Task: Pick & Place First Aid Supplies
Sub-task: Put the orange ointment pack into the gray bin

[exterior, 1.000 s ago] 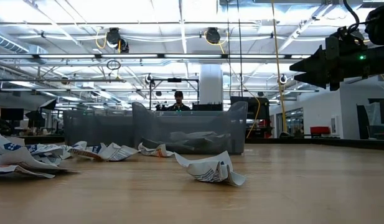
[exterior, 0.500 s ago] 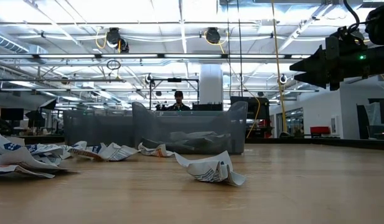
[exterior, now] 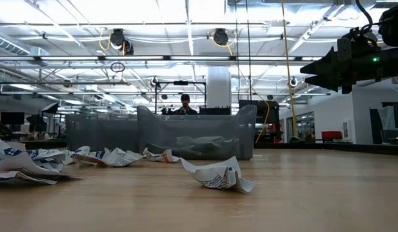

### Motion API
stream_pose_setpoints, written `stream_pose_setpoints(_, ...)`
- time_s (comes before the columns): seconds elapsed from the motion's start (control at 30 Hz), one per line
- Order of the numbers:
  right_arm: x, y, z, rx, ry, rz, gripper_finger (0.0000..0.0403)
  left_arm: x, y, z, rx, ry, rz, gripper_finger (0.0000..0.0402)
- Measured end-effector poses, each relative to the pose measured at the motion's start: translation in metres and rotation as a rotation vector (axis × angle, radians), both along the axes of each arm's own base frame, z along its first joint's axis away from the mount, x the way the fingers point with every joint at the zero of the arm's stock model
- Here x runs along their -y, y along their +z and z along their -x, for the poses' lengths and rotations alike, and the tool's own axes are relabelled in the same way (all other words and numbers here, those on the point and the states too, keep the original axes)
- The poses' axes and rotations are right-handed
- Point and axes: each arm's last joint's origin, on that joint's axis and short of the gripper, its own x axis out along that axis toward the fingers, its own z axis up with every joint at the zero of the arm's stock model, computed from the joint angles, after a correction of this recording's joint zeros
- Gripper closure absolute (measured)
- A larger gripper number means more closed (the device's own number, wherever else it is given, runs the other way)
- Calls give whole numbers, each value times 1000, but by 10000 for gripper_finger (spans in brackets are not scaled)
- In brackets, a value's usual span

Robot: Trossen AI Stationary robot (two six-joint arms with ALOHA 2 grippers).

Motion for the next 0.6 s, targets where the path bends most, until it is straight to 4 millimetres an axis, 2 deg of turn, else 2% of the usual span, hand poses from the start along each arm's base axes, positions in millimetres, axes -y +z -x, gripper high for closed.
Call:
stream_pose_setpoints(0.07, 0, 0, 0, 0, 0, 0, 105, -16, -2, -2, -17, 63, -1, 401)
stream_pose_setpoints(0.3, 0, 0, 0, -1, 0, 0, 105, -94, -5, -1, -20, 310, 0, 401)
stream_pose_setpoints(0.6, 0, 0, 0, 0, 0, 0, 105, -209, -42, 2, -142, 521, 14, 401)
